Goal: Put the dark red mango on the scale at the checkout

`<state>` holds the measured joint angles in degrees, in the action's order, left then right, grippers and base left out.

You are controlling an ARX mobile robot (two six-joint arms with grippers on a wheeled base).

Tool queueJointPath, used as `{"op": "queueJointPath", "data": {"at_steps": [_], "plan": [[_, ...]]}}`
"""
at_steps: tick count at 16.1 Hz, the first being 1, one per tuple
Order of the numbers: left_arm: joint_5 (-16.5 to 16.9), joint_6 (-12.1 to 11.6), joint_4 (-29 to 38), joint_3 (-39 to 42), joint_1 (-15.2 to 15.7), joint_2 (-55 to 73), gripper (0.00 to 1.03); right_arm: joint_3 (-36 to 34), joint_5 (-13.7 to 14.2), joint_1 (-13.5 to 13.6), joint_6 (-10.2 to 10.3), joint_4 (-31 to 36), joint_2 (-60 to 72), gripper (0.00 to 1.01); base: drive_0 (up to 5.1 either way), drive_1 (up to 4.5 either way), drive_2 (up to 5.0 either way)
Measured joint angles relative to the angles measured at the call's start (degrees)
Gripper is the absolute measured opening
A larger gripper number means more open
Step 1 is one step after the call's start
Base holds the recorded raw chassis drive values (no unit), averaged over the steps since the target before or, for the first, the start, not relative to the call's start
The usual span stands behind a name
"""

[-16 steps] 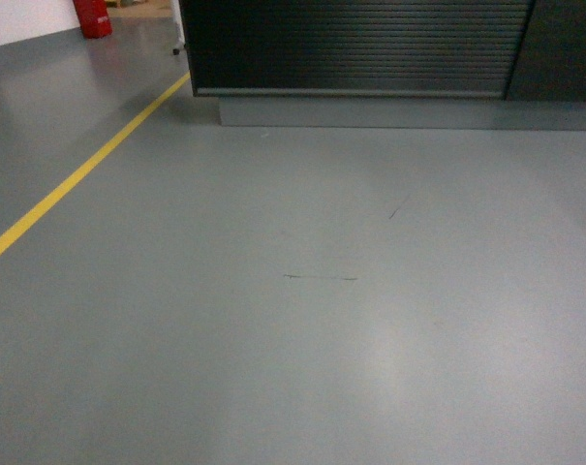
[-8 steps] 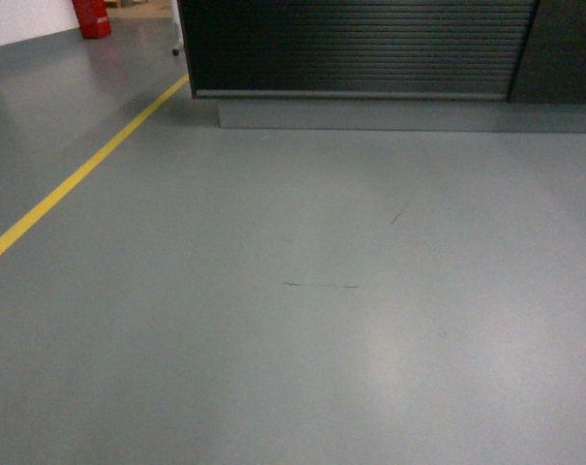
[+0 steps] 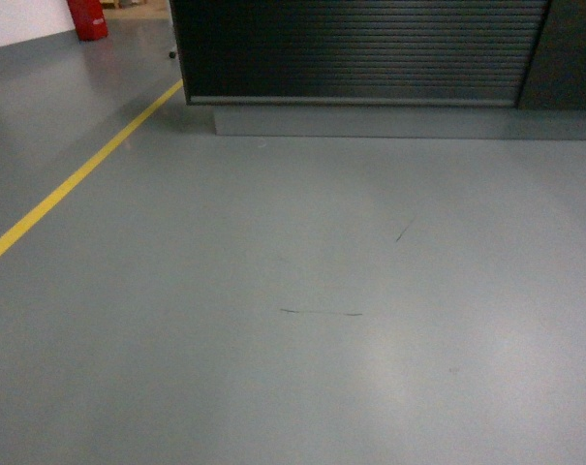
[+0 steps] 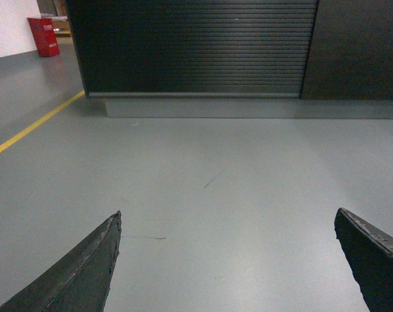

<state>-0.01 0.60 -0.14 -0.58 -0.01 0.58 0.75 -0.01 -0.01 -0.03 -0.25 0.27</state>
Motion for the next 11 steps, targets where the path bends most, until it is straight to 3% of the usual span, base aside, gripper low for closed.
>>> {"op": "queueJointPath", "data": {"at_steps": [11], "plan": [[0.0,0.0,0.0,0.0,0.0,0.0,0.98,0.0,0.0,0.0,0.0,0.0,0.0,0.98,0.0,0.00,0.0]]}}
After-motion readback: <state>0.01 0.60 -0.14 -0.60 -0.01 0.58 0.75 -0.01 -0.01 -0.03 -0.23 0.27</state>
